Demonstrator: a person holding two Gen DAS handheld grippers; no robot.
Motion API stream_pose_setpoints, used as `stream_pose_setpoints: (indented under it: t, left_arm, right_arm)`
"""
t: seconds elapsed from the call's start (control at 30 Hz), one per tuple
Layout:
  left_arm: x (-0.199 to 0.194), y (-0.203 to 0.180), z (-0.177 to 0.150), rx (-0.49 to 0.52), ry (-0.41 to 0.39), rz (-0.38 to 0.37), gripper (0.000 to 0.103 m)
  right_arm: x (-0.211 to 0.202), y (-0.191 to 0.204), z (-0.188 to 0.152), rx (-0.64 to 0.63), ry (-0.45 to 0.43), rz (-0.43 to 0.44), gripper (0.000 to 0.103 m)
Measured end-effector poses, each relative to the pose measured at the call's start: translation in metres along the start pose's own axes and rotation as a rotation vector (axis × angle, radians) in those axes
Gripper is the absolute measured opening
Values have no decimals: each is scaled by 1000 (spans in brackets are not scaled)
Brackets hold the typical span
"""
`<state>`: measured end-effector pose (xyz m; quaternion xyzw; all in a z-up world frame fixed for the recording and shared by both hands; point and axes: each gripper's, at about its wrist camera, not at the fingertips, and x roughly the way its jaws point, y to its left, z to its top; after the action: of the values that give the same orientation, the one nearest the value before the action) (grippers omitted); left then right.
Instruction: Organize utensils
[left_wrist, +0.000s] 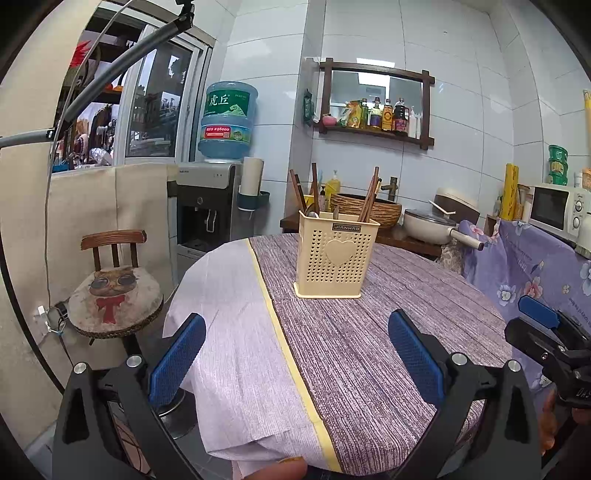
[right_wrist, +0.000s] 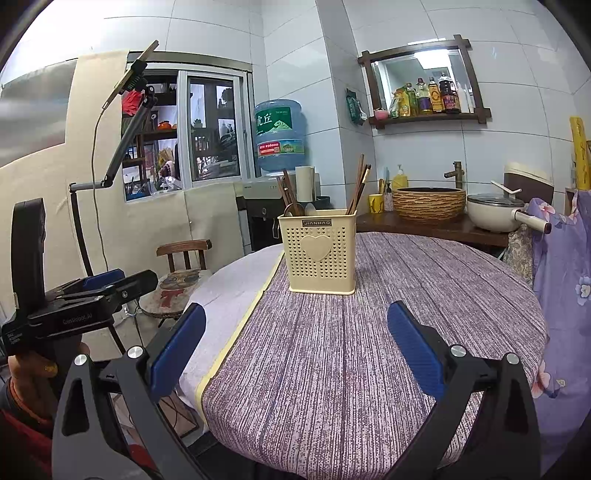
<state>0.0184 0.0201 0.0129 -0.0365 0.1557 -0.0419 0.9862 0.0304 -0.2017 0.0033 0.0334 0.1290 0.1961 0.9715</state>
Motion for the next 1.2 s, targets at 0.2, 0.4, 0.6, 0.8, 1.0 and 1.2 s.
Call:
stream_pose_setpoints:
  t: [0.2, 0.4, 0.6, 0.8, 1.0, 1.2]
  left_arm:
    - [0, -2, 0, 0, 0, 0, 98]
    - [-1, -1, 0, 3, 2, 0, 98]
    - [1, 0, 0, 14, 13, 0, 98]
    - [1, -1, 1, 17, 14, 2, 98]
    - [1, 0, 1, 16, 20, 1, 98]
    - [3, 3, -1, 13, 32, -3, 98]
  right_arm:
    - [2, 0, -1, 4, 8, 4, 97]
    - [4, 0, -1, 6, 16, 6, 97]
    - [5, -1, -3, 10, 18, 7, 97]
    - [6, -1, -4, 13, 21, 7, 97]
    - [7, -1, -5, 12, 26, 9, 97]
    - [7, -2, -7, 20, 30, 11, 97]
